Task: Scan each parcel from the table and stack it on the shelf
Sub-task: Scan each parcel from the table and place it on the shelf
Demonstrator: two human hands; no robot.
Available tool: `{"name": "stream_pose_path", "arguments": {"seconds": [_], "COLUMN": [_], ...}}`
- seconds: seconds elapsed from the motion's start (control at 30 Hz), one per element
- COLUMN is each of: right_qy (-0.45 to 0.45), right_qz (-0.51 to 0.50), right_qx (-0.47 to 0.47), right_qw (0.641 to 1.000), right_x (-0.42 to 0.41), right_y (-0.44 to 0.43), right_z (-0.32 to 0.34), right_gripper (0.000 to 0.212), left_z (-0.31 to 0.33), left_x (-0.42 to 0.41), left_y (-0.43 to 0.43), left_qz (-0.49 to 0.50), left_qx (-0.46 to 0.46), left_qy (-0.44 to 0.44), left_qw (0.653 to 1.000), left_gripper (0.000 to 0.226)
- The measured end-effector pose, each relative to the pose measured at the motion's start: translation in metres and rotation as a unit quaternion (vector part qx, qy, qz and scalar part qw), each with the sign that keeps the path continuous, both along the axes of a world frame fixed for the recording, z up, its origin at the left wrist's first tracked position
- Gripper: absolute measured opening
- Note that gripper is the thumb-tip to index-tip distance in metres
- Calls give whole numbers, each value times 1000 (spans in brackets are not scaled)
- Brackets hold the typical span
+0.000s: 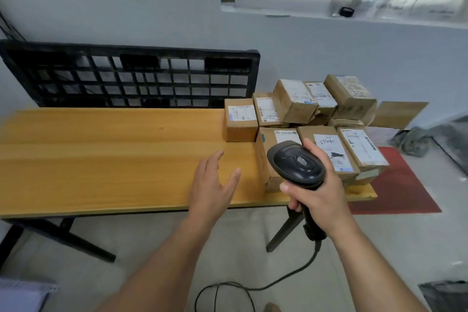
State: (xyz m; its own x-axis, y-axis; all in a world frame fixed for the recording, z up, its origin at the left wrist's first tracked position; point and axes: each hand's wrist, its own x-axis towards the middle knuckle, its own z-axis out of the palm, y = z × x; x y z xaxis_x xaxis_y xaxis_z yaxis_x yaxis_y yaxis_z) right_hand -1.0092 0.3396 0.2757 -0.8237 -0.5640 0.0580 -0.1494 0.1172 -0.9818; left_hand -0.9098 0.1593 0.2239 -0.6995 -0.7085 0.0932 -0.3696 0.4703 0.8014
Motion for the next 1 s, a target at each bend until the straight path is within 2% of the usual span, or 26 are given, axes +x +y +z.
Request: {"name": "stream_pose_path", "arguments": {"seconds": [0.3, 0.57, 0.83, 1.0], "right_qy": [-51, -74, -95, -112], "right_qz": [21, 61, 82, 114], "right_qx": [35, 52, 56, 87], "right_qw": [998, 994, 991, 983], "right_x": [-85, -134, -137, -121], "right_y": [34, 51, 49, 40], "right_z": [-33, -58, -73, -79], "right_gripper": [88, 88, 91, 91], "left_z": [-23, -41, -53, -59], "left_x": [-85, -151, -133, -97], "left_y": [31, 57, 72, 75], "left_qz": [9, 26, 63, 107], "left_qx": [44, 110, 233, 255], "left_qy": [-80, -164, -96, -85], "left_qw": [996, 980, 966, 957], "left_gripper": [62, 79, 77, 95]}}
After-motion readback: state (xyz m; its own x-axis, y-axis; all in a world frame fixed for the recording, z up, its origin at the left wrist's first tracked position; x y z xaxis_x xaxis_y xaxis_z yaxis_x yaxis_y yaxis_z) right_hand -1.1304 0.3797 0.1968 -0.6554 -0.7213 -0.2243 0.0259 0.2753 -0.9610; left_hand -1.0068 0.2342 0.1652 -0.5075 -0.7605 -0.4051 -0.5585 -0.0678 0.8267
